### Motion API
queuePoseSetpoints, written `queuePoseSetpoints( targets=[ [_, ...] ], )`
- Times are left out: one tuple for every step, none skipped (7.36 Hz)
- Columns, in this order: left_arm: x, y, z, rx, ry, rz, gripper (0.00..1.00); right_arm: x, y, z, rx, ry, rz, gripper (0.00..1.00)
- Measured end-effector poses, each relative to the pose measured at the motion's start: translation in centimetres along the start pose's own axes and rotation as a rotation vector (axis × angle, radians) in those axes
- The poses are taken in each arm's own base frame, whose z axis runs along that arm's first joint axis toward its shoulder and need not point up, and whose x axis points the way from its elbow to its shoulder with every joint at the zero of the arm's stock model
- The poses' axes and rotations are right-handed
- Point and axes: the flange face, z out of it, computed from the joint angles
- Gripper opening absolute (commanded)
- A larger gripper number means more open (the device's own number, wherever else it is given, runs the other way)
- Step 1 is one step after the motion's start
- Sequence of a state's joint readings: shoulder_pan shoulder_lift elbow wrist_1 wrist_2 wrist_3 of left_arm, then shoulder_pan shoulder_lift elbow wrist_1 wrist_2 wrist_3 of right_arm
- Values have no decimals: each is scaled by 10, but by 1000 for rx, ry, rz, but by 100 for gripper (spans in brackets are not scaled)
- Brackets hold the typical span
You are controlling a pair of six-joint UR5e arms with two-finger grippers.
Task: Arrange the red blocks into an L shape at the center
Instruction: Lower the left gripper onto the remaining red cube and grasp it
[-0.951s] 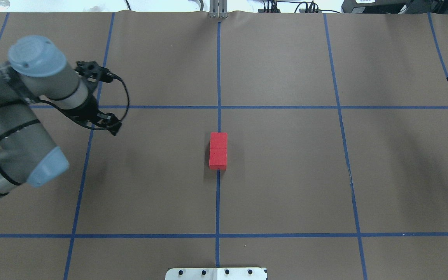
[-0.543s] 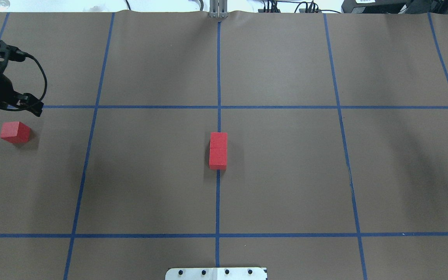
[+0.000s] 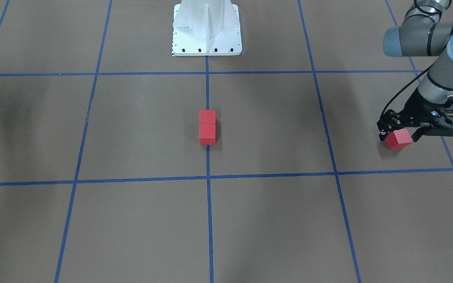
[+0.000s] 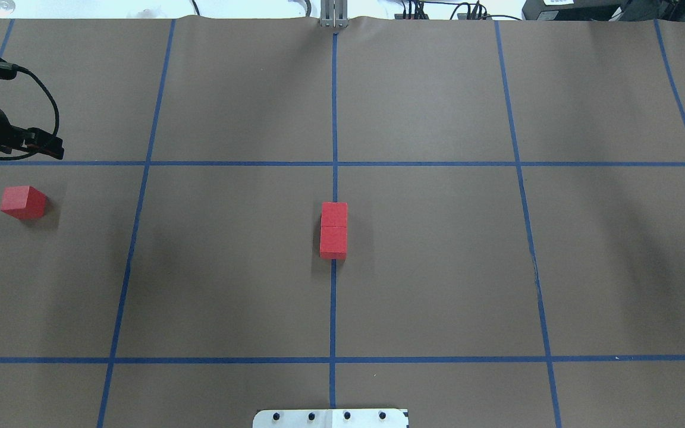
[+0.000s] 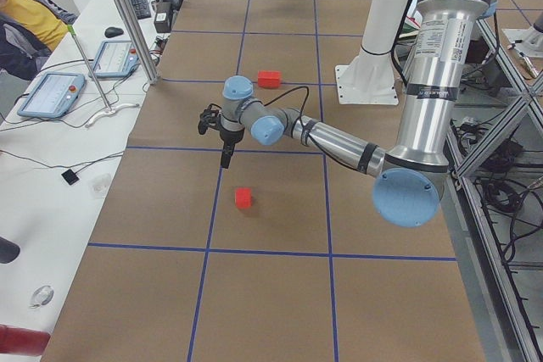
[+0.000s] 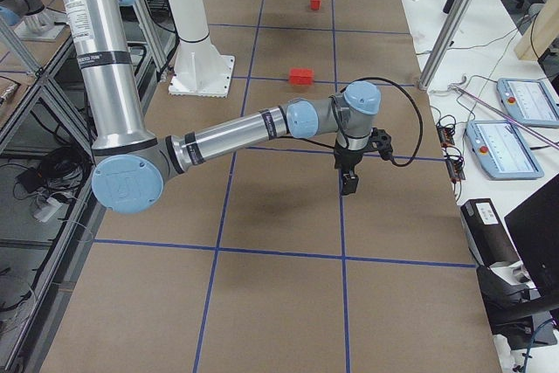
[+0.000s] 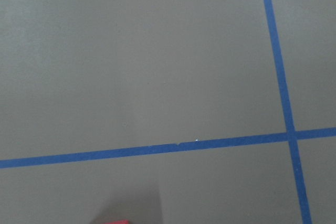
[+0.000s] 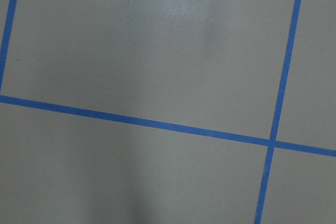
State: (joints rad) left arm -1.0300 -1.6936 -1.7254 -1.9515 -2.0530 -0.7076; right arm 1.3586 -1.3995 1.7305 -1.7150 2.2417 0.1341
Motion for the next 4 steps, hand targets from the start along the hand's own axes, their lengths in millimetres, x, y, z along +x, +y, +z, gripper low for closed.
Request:
queuePoseSetpoints(
  targets=[
    [-20,8,24,-3,1,6,99,15,8,-1,-1,3,24,100],
    [-41,19,41,-3,8,12,99,33,17,-3,2,5,48,100],
    [-59,34,51,-11,15,10,99,52,28,-9,9,6,55,100],
    [-69,44,55,-24,19,2,99,66,36,-11,12,6,43,100]
  ],
)
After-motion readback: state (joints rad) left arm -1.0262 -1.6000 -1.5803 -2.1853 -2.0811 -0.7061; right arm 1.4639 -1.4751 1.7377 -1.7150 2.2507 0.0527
